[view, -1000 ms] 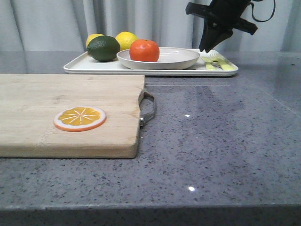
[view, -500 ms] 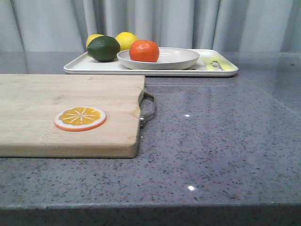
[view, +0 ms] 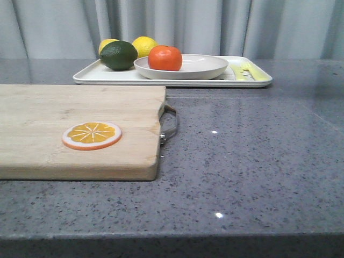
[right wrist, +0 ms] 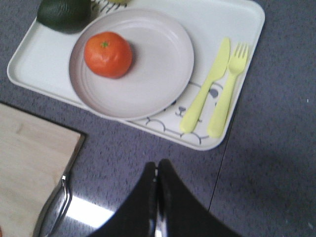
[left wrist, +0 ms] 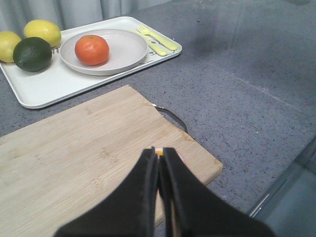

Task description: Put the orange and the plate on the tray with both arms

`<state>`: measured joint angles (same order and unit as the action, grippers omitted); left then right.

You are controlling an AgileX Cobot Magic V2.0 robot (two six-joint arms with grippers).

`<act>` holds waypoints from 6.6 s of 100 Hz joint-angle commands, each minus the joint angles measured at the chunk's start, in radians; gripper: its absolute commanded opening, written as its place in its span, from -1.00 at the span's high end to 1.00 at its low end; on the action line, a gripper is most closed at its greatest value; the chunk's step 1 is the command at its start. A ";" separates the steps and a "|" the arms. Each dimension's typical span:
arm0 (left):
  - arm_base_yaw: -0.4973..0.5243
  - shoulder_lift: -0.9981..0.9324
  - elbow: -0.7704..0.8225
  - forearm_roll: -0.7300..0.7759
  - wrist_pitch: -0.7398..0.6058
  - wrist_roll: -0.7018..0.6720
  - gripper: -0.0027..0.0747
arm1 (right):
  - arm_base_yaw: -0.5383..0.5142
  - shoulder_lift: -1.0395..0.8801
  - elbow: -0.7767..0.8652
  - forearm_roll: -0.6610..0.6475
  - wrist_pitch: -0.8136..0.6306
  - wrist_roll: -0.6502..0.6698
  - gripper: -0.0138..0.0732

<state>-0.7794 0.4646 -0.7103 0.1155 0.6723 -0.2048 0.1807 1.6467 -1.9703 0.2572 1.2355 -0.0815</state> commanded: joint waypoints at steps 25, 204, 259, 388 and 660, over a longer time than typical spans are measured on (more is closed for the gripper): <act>0.000 -0.054 -0.020 -0.002 -0.059 -0.007 0.98 | -0.002 -0.441 0.493 0.011 -0.229 -0.061 0.86; 0.000 -0.360 0.179 -0.029 -0.001 -0.008 0.98 | -0.002 -1.245 1.249 0.011 -0.530 -0.060 0.86; 0.267 -0.360 0.266 -0.020 -0.306 0.035 0.98 | -0.002 -1.245 1.249 0.011 -0.530 -0.060 0.86; 0.784 -0.504 0.720 -0.164 -0.648 0.120 0.98 | -0.002 -1.245 1.249 0.011 -0.532 -0.060 0.86; 0.784 -0.503 0.720 -0.164 -0.650 0.120 0.98 | -0.167 -1.670 1.978 -0.325 -1.285 0.179 0.86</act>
<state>0.0039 -0.0047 0.0011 -0.0386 0.0922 -0.0765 0.0198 -0.0079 0.0273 -0.0567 0.0215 0.0934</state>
